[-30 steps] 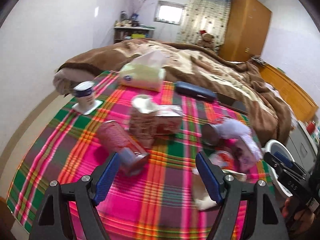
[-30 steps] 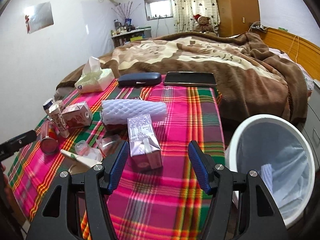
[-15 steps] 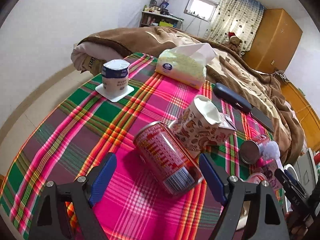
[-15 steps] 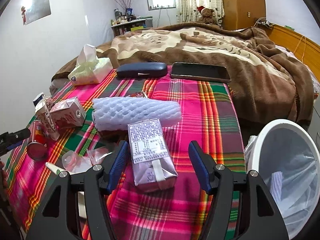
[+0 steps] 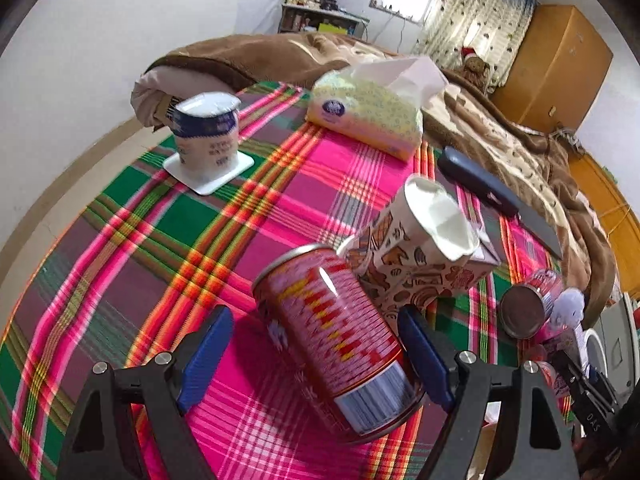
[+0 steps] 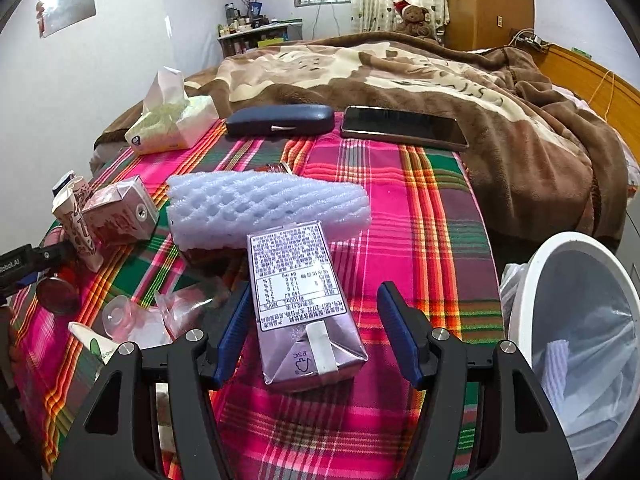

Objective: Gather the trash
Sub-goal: 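Grasp the red milk can with the left tool while the right tool grasps the purple carton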

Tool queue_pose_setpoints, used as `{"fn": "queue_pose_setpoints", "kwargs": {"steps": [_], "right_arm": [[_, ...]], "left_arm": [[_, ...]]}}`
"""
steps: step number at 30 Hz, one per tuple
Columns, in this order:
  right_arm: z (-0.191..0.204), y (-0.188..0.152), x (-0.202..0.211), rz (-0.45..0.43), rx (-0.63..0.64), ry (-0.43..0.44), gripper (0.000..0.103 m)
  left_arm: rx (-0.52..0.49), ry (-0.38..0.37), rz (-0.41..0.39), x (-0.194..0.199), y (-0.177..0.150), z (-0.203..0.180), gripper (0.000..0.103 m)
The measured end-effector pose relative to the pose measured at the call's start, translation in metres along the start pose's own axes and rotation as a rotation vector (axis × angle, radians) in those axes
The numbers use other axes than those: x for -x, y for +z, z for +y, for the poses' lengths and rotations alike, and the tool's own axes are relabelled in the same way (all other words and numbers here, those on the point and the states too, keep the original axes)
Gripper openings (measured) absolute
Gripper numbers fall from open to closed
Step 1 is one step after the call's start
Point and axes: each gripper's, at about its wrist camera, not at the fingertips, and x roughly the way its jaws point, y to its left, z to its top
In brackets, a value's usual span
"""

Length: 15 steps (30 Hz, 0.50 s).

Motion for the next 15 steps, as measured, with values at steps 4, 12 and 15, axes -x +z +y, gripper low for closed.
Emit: {"fn": "queue_pose_setpoints", "kwargs": {"steps": [4,12,15], "right_arm": [[-0.003,-0.001,0.000,0.012,-0.011,0.003,0.064],[-0.003,-0.004,-0.002,0.018,-0.025,0.014,0.042],[-0.003,-0.005,-0.001,0.016,-0.030,0.020,0.041]], "left_arm": [[-0.017,0.028,0.019,-0.005,-0.003,-0.002,0.084],[-0.041,0.058,-0.004,0.001,-0.002,0.008,0.084],[-0.036,0.042,-0.002,-0.001,0.000,0.010,0.077]]}}
